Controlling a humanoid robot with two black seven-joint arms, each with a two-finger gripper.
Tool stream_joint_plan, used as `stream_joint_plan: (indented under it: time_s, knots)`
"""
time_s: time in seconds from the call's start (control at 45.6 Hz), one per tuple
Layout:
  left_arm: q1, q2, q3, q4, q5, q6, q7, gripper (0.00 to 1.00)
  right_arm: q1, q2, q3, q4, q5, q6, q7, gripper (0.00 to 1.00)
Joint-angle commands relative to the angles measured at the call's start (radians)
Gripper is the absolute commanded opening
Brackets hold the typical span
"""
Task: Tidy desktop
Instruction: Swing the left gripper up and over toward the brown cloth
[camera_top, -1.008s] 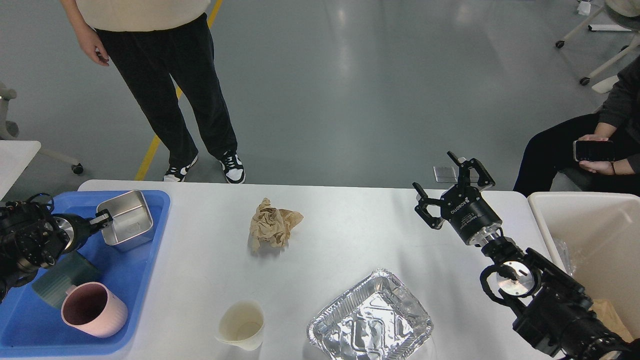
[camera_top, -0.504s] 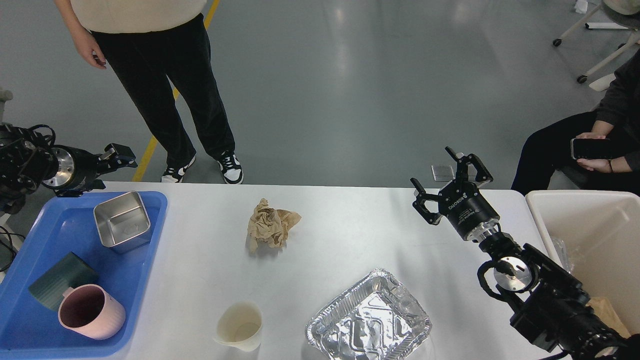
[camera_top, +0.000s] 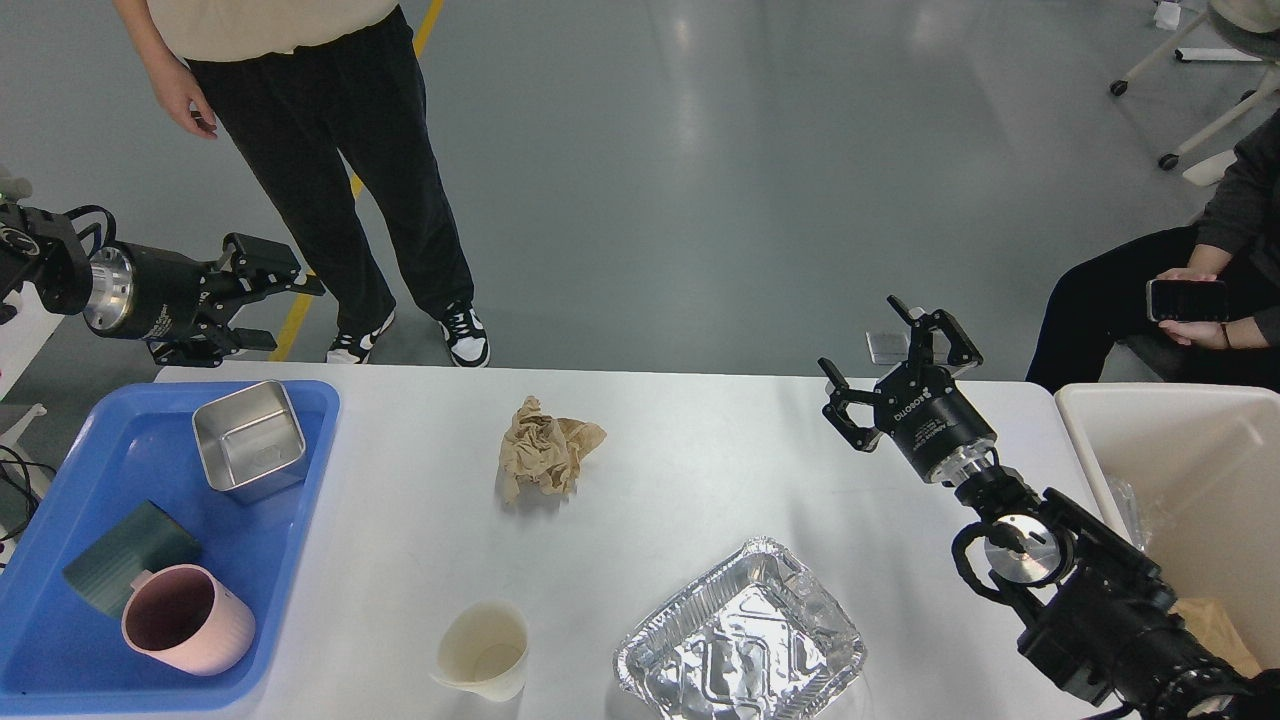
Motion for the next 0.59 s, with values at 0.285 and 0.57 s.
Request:
stream_joint_plan:
  time_s: [0.285, 0.57]
  knots:
    - [0.100, 0.293, -0.186, -0.662, -0.103, 0.247, 0.002, 0.87, 0.004, 0.009, 0.000, 0.002, -0.003, -0.007, 0.000, 1.00]
    - [0.302, 0.126, -0.484, -0.511, -0.370, 0.235, 0.027, 0.90, -0.003, 0.006, -0.002, 0.022, -0.008, -0.007, 0.000, 1.00]
